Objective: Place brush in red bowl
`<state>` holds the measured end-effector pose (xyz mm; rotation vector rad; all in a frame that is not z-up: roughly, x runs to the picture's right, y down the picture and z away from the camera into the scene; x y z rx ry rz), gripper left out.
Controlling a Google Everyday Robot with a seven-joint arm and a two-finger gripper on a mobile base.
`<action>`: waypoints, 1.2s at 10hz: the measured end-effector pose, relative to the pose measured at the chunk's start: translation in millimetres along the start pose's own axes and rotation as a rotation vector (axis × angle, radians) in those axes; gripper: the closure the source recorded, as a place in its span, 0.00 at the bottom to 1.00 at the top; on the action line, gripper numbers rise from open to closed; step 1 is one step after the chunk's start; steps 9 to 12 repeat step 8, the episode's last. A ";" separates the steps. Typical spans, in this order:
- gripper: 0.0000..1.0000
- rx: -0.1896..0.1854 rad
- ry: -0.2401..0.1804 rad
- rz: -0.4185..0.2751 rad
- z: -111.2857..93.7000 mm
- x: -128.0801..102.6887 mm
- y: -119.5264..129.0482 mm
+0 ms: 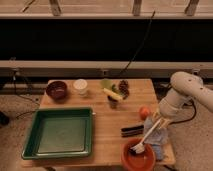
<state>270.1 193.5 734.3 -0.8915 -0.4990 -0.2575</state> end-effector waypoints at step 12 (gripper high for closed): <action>0.20 0.066 0.027 0.043 4.3 -5.5 -27.0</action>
